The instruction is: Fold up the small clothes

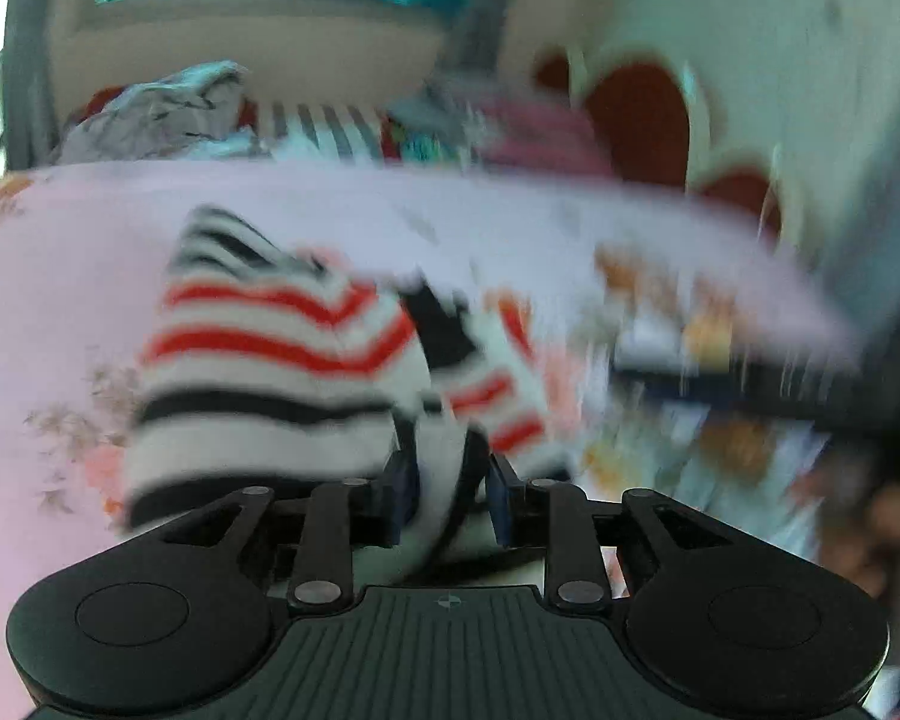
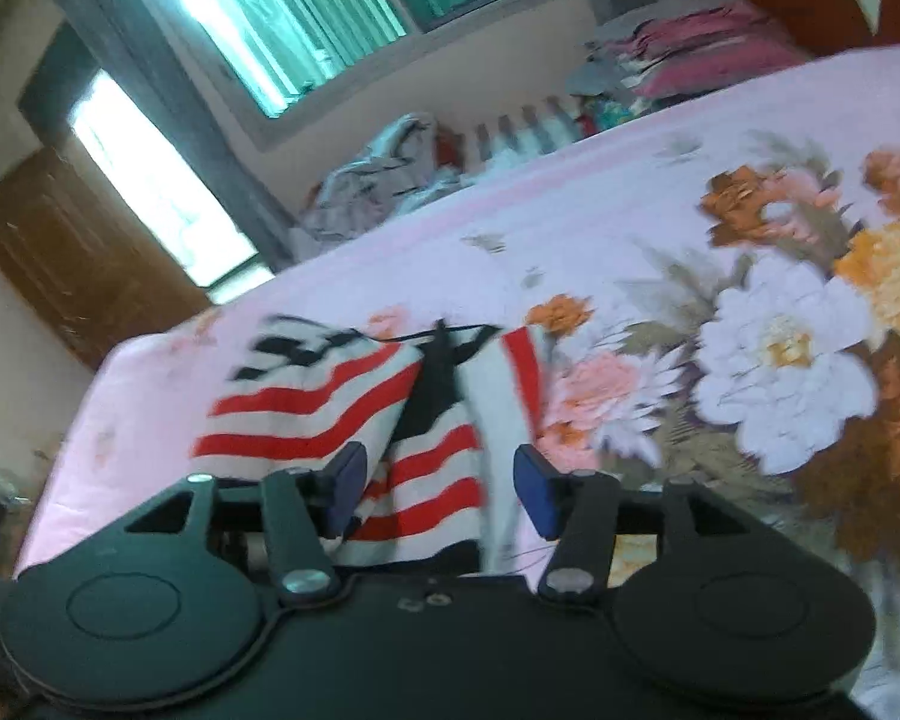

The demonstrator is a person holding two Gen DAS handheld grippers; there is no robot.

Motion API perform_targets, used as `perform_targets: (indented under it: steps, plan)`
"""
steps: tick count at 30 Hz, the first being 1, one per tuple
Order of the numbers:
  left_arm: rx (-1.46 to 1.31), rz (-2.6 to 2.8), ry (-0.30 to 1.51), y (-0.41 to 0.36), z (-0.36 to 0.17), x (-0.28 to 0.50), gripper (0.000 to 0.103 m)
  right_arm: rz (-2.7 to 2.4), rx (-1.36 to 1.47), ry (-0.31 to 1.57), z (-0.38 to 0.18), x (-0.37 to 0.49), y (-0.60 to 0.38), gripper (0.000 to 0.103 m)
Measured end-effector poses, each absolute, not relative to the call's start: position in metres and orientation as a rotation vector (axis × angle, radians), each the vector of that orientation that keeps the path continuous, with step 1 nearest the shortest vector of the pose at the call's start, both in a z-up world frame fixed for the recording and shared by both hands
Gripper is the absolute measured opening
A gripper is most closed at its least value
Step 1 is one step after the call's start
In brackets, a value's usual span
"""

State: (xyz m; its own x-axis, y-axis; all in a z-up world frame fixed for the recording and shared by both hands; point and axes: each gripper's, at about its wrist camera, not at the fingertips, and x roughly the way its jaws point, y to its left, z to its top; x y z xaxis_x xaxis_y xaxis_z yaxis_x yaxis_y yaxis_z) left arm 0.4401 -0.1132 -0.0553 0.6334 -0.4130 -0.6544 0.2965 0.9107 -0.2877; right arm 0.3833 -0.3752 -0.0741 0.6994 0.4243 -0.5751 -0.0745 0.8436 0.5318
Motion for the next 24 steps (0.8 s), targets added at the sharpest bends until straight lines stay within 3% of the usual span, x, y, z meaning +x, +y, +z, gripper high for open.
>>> perform_targets:
  steps: [5, 9, 18, 24]
  plan:
    - [-0.270, -0.210, 0.751, -0.032, -0.061, 0.484, 0.027, 0.396, 0.690, 0.822, -0.096, 0.405, -0.356, 0.054]
    - [-0.329, -0.216, 0.839, 0.001, -0.096, 0.503, 0.027, 0.403, 0.712, 0.877, -0.108, 0.424, -0.337, 0.065]
    - [-0.395, -0.232, 0.881, -0.018, -0.150, 0.521, 0.027, 0.370, 0.698, 0.992, -0.130, 0.450, -0.296, 0.061]
    - [-0.355, -0.245, 0.884, -0.025, -0.147, 0.522, 0.027, 0.324, 0.487, 0.979, -0.120, 0.466, -0.255, 0.058]
